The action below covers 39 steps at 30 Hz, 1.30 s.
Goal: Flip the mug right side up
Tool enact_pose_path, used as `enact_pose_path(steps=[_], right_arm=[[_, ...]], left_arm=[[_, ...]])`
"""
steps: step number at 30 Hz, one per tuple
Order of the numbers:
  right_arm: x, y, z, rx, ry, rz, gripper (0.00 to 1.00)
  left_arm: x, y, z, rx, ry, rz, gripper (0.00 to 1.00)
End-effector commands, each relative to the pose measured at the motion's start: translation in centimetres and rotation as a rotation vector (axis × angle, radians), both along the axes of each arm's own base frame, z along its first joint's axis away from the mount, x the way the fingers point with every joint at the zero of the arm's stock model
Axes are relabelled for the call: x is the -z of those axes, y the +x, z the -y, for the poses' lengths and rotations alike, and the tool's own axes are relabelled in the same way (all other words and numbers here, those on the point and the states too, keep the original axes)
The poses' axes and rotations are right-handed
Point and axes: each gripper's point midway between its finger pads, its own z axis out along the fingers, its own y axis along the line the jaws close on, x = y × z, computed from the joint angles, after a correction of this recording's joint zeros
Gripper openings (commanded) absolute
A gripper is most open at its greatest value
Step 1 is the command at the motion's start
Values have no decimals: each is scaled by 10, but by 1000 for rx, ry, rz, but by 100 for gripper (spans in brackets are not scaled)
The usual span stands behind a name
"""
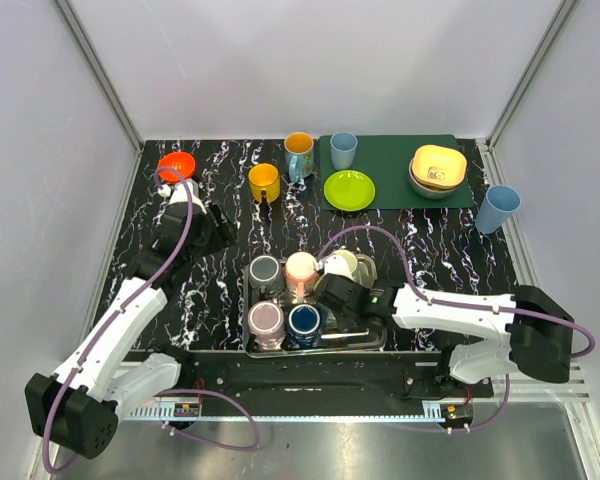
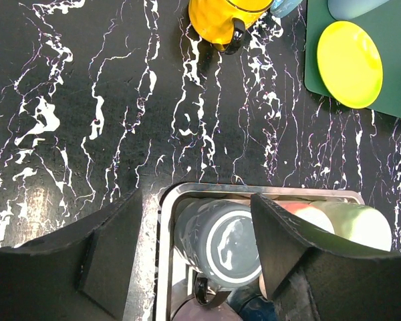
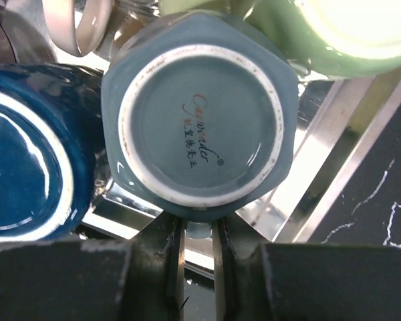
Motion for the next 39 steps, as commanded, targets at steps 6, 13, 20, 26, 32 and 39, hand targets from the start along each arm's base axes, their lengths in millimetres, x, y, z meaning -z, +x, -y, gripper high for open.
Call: enact_pose_path(steps=[6, 13, 20, 26, 32, 39], right_arm=[[-99, -4, -2, 1, 235, 70, 0], [-233, -11, -15, -52, 623, 186, 0], [-321, 36, -20, 23, 1026, 258, 0], [-390, 71, -24, -121, 1503, 243, 0], [-392, 86, -44, -209, 1630, 136, 0], [-376, 96, -56, -216, 1604, 89, 0]], left_arm=[[-24, 1, 3, 10, -38, 82, 68], [-67, -6, -2, -22, -110, 207, 68], [-151, -36, 36, 173, -465, 537, 93], [-188, -78, 84, 514, -772, 626, 99], [-191, -87, 110, 690, -957, 576, 98], [-188, -70, 146, 756, -922, 486, 99]])
